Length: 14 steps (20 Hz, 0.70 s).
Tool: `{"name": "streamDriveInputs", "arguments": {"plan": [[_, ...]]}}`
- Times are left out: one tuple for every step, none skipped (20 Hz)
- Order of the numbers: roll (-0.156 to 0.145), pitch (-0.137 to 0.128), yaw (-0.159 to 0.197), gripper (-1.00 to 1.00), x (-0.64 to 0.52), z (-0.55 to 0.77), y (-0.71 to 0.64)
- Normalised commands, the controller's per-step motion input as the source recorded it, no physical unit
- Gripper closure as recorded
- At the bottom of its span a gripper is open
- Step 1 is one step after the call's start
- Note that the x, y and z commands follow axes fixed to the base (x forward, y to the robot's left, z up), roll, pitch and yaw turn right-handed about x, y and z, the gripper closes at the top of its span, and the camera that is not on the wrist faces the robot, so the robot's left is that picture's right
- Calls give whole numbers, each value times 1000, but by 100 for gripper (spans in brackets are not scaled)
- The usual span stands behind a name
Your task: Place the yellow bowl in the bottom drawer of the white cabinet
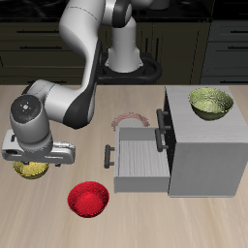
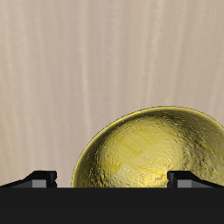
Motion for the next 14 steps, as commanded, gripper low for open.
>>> {"name": "streamDriveInputs", "arguments": {"plan": [[-31,25,17,-100,-66,-530,-93],[22,48,-117,-100,-76,-291,4],[4,79,-52,-100,-18,-350,-4],[23,60,-45,-100,-65,-249,-4],[79,31,-63,-100,8,-263,43],[24,219,-227,-100,-52,-549,295],[14,42,-34,100,-73,-143,288],[213,-29,86,100,-27,-28,485],[37,-31,-71,100,-105,57,137],[86,-51,-100,100,-92,96,306],[171,-75,3,100,-12,82,280],[-55,-2,-198,100,-172,83,179],[84,58,-46,100,-21,-60,249],[-45,16,86,100,-48,84,140]]}}
